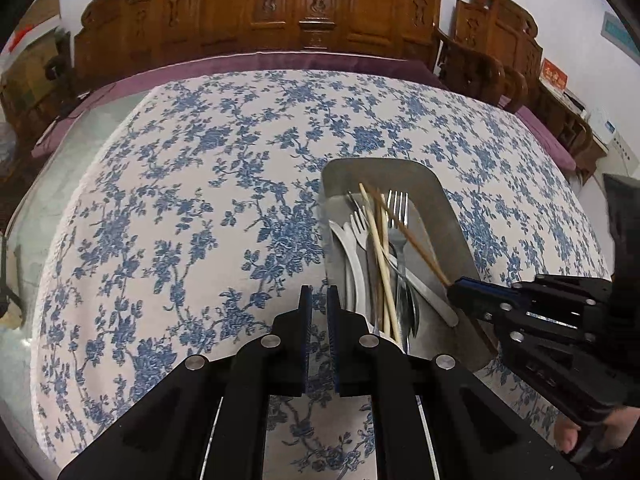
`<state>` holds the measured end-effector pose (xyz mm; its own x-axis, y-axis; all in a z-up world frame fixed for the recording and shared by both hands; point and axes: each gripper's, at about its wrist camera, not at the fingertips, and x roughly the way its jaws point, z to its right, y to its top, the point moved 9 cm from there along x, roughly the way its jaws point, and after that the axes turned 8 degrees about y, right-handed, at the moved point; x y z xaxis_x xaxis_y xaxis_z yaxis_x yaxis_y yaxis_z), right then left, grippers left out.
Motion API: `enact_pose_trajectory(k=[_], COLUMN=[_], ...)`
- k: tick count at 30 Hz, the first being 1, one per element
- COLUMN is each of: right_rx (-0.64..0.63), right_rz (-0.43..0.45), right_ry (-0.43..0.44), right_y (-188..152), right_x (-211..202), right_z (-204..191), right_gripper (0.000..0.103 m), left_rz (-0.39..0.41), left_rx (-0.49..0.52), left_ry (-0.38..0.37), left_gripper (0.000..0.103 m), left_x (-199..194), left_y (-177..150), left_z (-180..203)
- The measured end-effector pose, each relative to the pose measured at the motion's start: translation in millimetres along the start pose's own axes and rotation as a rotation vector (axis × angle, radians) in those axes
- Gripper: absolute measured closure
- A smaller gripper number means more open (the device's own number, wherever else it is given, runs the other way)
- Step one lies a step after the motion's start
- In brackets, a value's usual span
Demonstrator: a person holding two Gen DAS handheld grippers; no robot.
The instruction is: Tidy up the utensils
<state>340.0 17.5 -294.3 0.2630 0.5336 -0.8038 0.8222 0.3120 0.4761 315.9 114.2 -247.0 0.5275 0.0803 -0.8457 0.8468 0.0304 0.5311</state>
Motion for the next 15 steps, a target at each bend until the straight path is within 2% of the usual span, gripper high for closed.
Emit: enact_pose_trajectory(k=[8,13,15], right_rx=[0.021,0.011,0.005], right_rz=[-0.017,0.005,0.023], right_ry=[-0.017,0.001,0.008], right_y=[-3,-5,-5], right_x=[11,2,-5], right_z=[8,3,1], right_gripper=[0.097,0.096,0.082], left_rz=[0.02,0.037,0.046], left_rx=[-0.005,-0.006,-0.006], left_ry=[0.002,0.009,0.014], left_gripper=[0.096,0.096,0.086], left_x=[-10,-22,-28], left_y=[0,0,0], left_z=[-3,-3,-3])
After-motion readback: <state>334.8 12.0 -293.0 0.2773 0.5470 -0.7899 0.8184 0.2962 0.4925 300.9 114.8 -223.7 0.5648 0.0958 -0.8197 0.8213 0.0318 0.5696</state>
